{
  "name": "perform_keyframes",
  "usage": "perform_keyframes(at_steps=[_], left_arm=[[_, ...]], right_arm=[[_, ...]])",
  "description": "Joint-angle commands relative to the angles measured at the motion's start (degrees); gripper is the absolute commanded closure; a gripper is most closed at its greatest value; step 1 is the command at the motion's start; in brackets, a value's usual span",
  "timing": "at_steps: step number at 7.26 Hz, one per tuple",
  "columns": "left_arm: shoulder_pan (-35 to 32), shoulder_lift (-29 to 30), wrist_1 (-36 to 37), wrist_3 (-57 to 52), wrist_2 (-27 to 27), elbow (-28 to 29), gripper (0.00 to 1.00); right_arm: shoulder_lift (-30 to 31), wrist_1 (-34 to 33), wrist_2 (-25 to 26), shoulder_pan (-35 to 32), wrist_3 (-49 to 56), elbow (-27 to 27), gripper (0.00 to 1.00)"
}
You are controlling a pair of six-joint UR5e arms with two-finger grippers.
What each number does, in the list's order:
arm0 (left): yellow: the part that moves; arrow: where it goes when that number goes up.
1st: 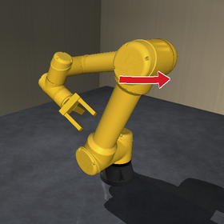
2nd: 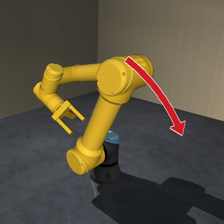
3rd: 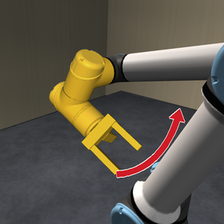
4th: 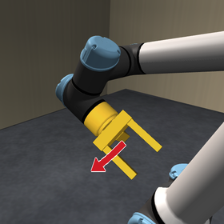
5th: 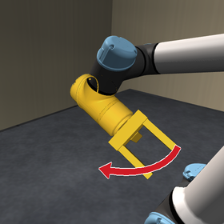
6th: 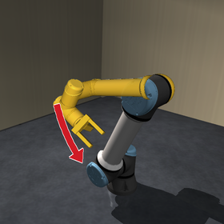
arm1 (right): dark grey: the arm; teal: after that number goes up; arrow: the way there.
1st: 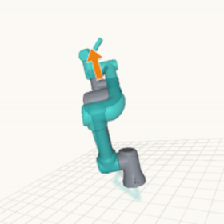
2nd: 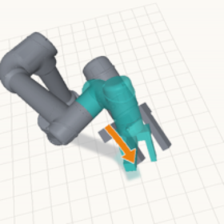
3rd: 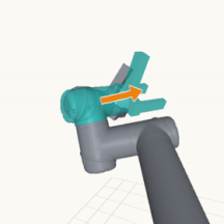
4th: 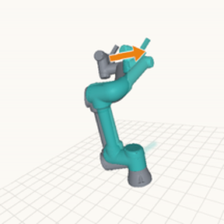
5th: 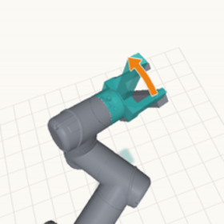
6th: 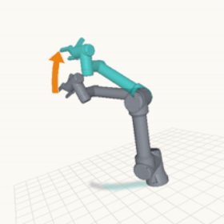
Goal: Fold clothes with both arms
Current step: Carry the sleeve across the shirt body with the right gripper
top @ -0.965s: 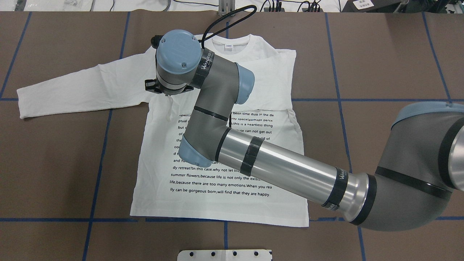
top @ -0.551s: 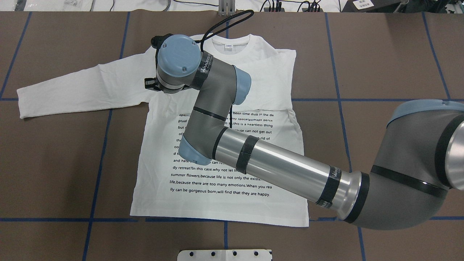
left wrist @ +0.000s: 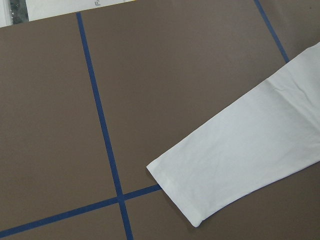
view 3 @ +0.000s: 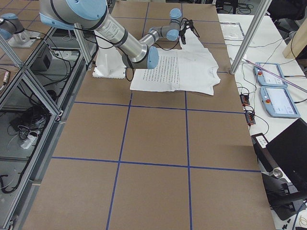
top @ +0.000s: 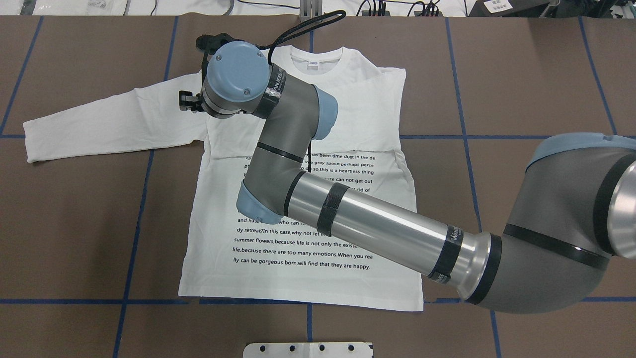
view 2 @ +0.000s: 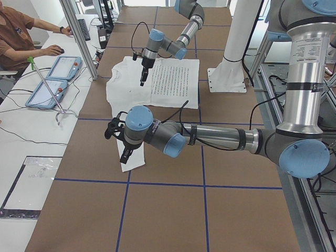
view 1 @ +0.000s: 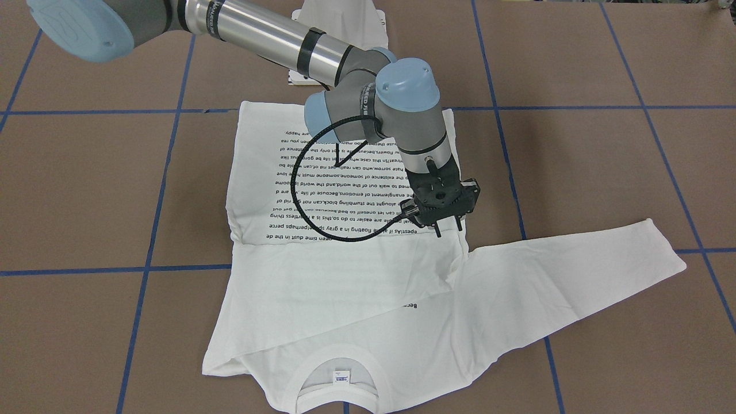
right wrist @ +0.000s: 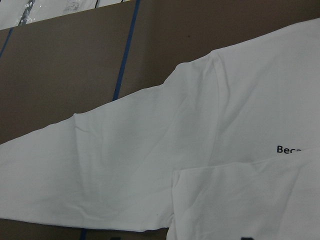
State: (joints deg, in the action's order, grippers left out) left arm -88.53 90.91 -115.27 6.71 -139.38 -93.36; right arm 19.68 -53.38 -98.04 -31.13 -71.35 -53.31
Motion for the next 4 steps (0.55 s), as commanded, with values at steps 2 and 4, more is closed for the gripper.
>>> perform_keyframes(at_steps=[2,4], left_arm=[[5.8,2.3,-3.5,8.9,3.0,3.4,0.0],[12.4,0.5,-11.0,23.8,8.2,3.7,0.0]], right_arm=[[5.9,-15.2,-6.5,-4.6,-2.8,-12.0,0.01],[12.6,-36.2,-14.3,-11.6,6.4,-24.7,0.0]])
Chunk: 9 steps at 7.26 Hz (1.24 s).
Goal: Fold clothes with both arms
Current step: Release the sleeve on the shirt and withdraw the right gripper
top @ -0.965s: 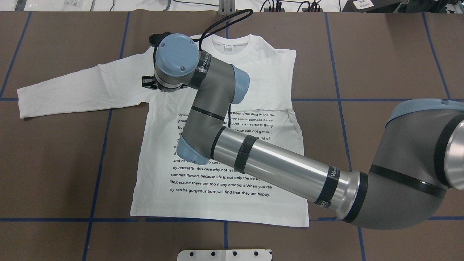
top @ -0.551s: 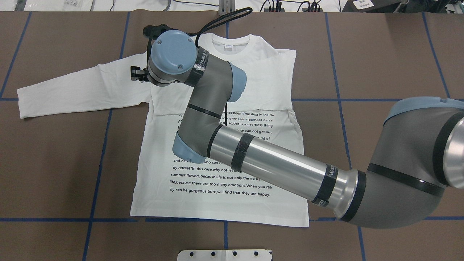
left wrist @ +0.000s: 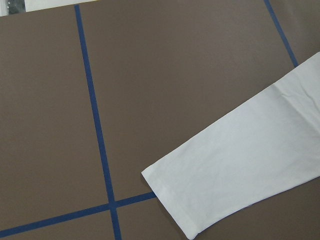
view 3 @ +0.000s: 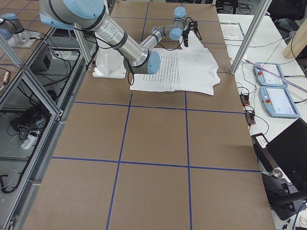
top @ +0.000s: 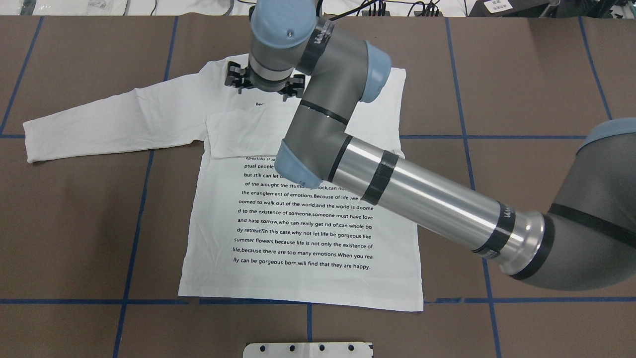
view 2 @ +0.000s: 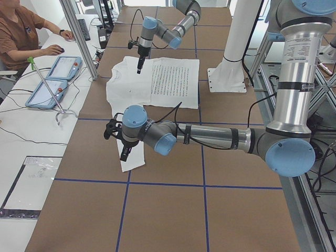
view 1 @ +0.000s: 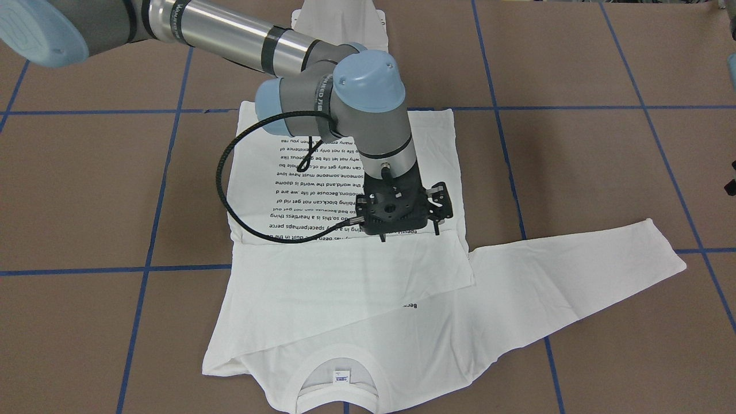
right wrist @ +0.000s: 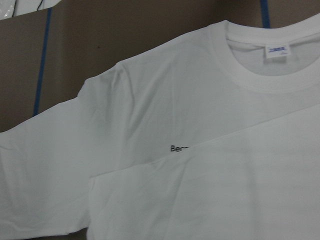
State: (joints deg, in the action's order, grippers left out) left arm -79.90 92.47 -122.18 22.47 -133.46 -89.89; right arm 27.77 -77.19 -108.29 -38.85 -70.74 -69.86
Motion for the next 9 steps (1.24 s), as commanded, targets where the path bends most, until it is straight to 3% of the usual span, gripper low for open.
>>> perform_keyframes(at_steps=[1,2,4,7,9], left_arm=[[7.2,-1.1,-6.0,14.2,5.0,1.5,0.0],[11.1,-1.0,-8.6,18.0,9.0,4.2,0.0],[13.0,2.5,-14.8,18.8,9.9,13.5,0.0],[13.4,5.0,-17.3,18.4,12.3,19.3,0.0],[13.6,5.8,-18.9,18.2,13.1,21.7,0.01]], right_arm=[[10.5,-20.0,-4.4,-6.5,13.4,-15.8,0.0],[16.0,-24.1,-6.8,-9.6,19.0,-20.9,0.0],[31.6,-26.2,-13.3,-18.5,31.8,-32.7,0.0],[35.2,-30.6,-17.1,-25.3,44.3,-33.2,0.0],[36.5,-30.6,-18.6,-26.8,45.4,-33.1,0.0]])
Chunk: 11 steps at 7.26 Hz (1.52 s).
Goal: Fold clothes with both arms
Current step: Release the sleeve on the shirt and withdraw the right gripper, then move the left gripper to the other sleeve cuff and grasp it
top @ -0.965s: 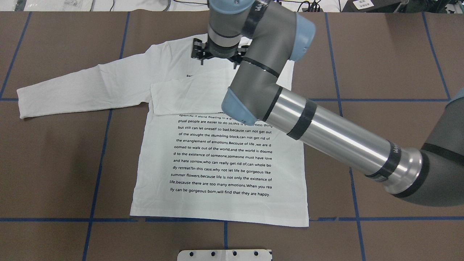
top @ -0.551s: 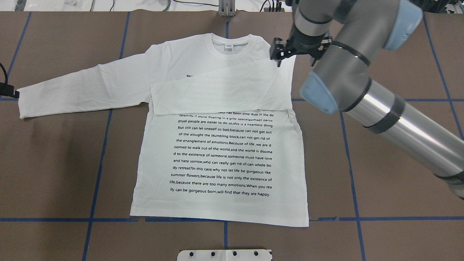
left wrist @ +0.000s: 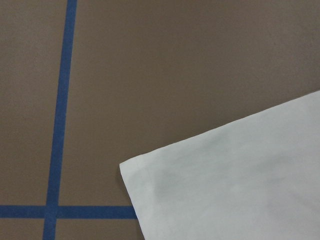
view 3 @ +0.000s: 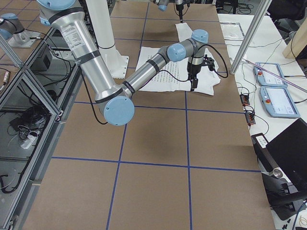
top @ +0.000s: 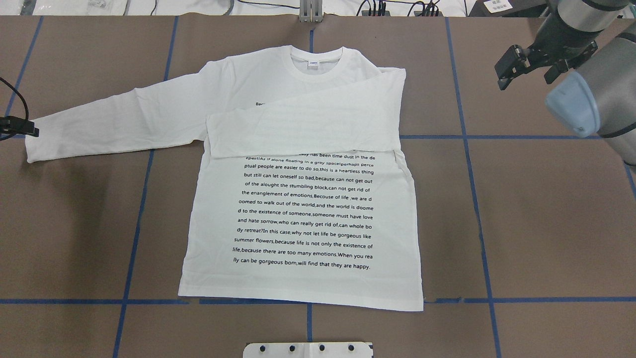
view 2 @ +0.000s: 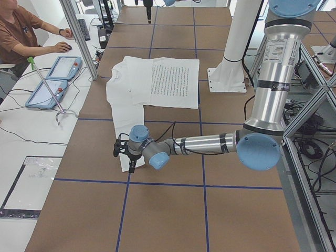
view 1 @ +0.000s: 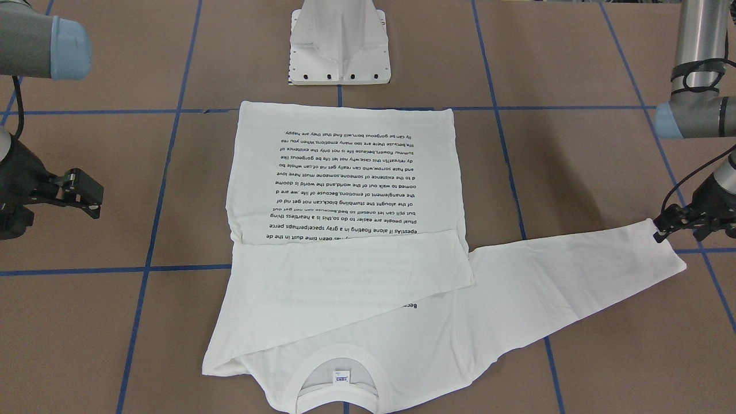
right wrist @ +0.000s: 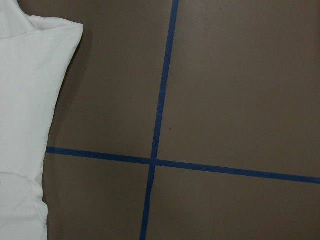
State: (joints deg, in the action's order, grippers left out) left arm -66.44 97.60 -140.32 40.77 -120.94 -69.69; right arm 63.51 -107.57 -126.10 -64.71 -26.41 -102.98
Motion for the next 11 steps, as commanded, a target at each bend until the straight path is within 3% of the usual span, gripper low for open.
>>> perform_keyframes(at_steps=[1,4,8,9,11], left_arm=[[1.0,1.1,-0.7,-0.1,2.0,2.0,0.02],[1.3,2.7,-3.8,-0.1,2.9,6.1,0.02],[1.4,2.7,-3.9,0.0,2.8,6.3,0.03],[1.6,2.6,-3.9,0.4,2.9,6.4,0.05],[1.5,2.6,-4.0,0.4,2.9,7.1,0.2]], right_arm=[[0.9,-0.1,-0.9,-0.9,1.1,0.0,0.0],[0.8,0.0,-1.3,-1.1,1.1,0.0,0.0],[0.7,0.3,-1.4,-1.1,1.1,-0.1,0.0],[0.4,0.4,-1.3,-1.1,1.0,-0.1,0.0],[0.2,0.4,-1.9,-1.1,0.9,-0.3,0.0]])
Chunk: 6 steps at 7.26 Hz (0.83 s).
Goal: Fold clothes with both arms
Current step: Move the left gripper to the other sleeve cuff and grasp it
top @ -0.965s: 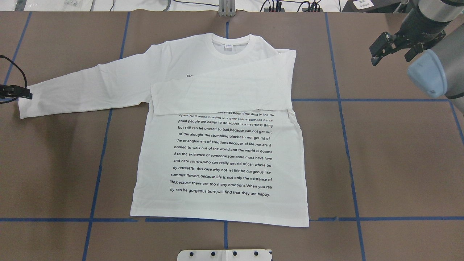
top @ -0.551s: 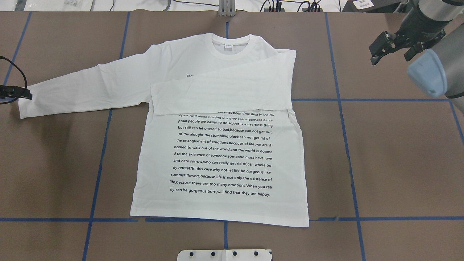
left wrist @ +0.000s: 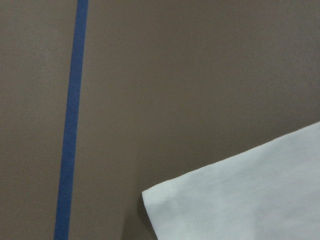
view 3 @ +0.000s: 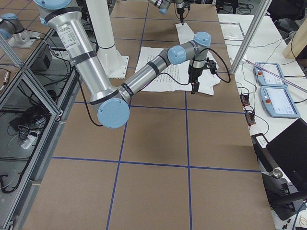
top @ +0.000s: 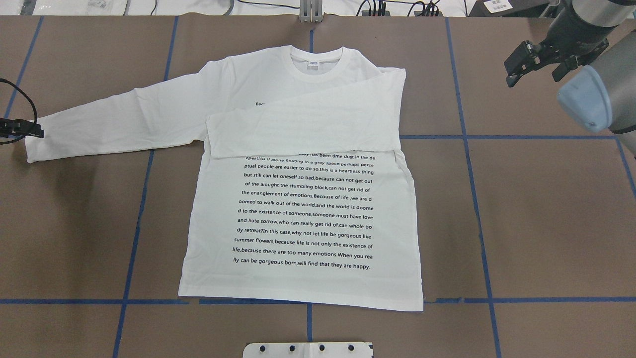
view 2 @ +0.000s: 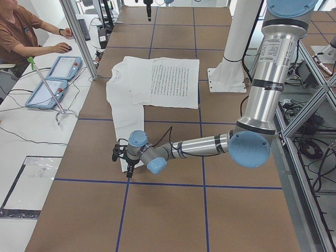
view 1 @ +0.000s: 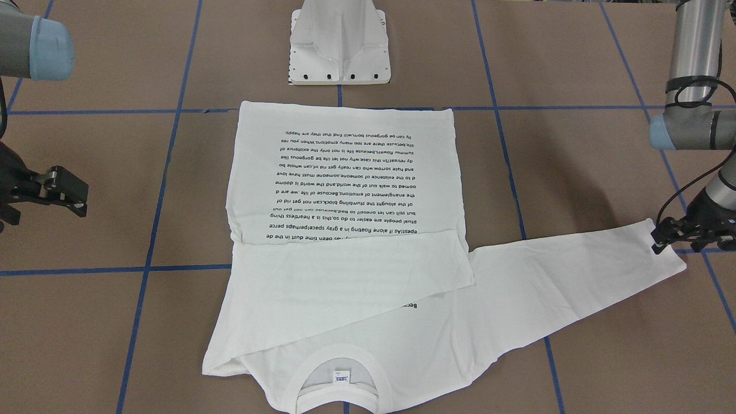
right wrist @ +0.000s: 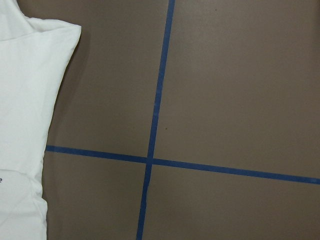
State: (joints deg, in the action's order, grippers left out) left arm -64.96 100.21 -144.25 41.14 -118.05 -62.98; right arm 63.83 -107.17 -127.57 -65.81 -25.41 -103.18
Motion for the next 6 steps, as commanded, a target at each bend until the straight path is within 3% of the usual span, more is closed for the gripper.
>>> perform_keyframes(at_steps=[1,2,4,6], left_arm=[[0.0,0.0,-0.1,0.1,-0.1,0.4,0.25],[0.1,0.0,-0.1,0.2,0.0,0.4,0.29],[0.1,0.0,-0.1,1.0,-0.1,0.0,0.54],[0.0,0.1,-0.2,1.9,-0.2,-0.9,0.72]], right_arm=[[-0.1,0.0,-0.8,0.0,-0.1,-0.1,0.0],[-0.2,0.0,-0.8,0.0,-0.1,-0.1,0.0],[-0.2,0.0,-0.8,-0.2,-0.1,-0.2,0.0],[-0.1,-0.1,-0.9,-0.3,-0.1,-0.2,0.0]])
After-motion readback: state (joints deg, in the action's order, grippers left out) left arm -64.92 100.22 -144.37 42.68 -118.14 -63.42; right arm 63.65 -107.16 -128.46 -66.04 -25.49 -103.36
